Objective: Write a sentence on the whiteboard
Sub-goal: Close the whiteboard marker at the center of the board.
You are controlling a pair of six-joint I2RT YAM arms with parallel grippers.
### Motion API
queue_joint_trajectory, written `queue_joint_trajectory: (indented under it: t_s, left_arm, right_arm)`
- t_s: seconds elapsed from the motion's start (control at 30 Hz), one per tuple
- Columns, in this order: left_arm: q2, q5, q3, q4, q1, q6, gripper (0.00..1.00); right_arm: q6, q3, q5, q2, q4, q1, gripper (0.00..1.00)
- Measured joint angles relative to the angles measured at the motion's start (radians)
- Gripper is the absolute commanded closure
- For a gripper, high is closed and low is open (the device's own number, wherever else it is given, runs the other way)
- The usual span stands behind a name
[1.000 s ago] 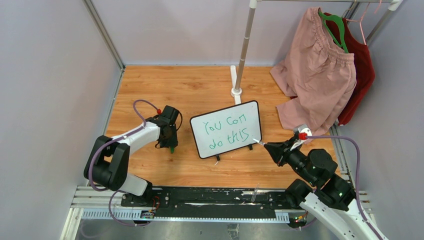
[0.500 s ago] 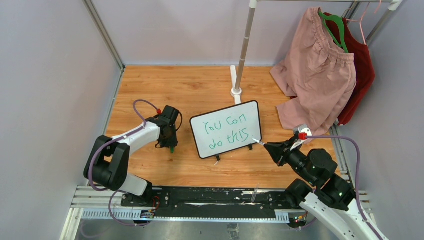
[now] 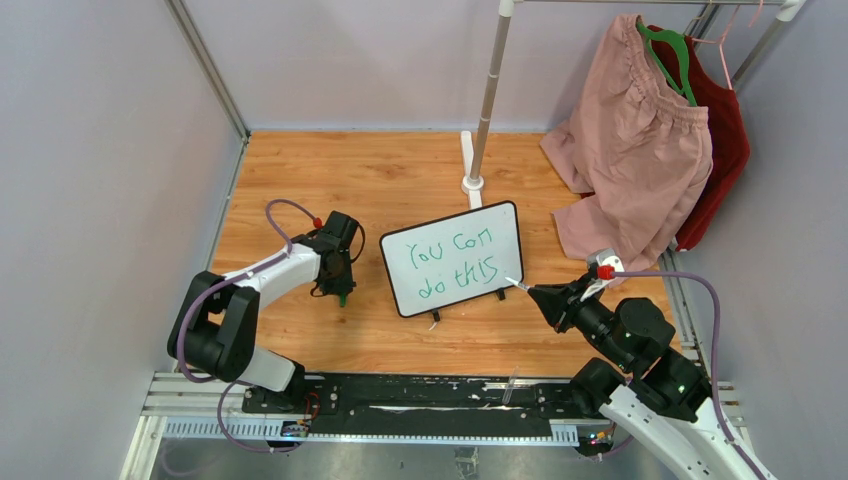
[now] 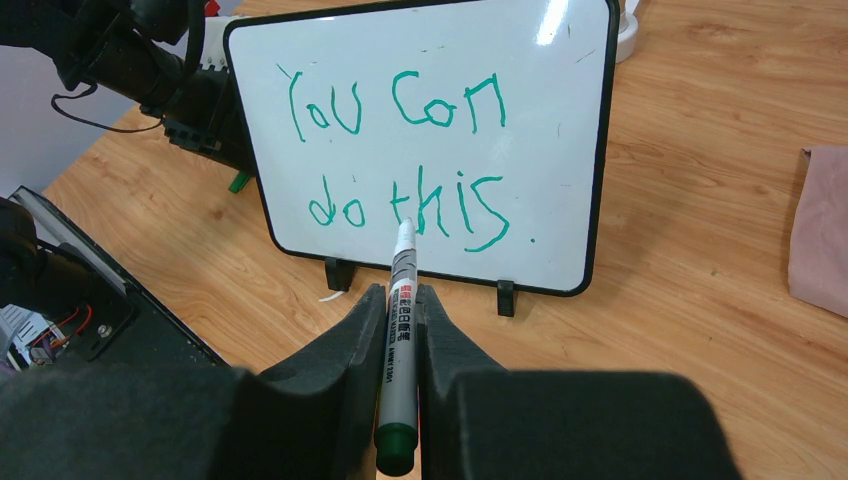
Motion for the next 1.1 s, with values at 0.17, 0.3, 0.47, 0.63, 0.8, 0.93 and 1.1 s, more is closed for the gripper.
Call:
queue_joint_trajectory:
  t_s: [0.17, 0.3, 0.47, 0.63, 0.8, 0.93, 1.1]
  left_arm:
    - [-0.006, 0.000, -0.004, 0.001, -0.001, -0.003, 0.61]
    - [-0.013, 0.001, -0.010, -0.002, -0.001, -0.007, 0.61]
    - [-0.013, 0.000, -0.010, -0.003, -0.002, -0.007, 0.64]
    - [-0.013, -0.003, -0.011, -0.003, -0.002, -0.007, 0.66]
    - [-0.013, -0.006, -0.011, -0.004, -0.003, -0.007, 0.70]
    - [-0.013, -0.008, -0.011, -0.005, -0.003, -0.007, 0.71]
    - [-0.013, -0.008, -0.011, -0.006, -0.003, -0.007, 0.74]
  right_arm:
    - [0.000, 0.000, 0.000, 0.000, 0.000, 0.000, 1.00]
    - [0.000, 0.000, 0.000, 0.000, 0.000, 0.000, 1.00]
    - [0.000, 0.000, 0.000, 0.000, 0.000, 0.000, 1.00]
    - [0.000, 0.000, 0.000, 0.000, 0.001, 0.000, 1.00]
    - [0.000, 0.000, 0.000, 0.000, 0.001, 0.000, 1.00]
    - [0.000, 0.000, 0.000, 0.000, 0.001, 0.000, 1.00]
    - [0.000, 0.000, 0.000, 0.000, 0.001, 0.000, 1.00]
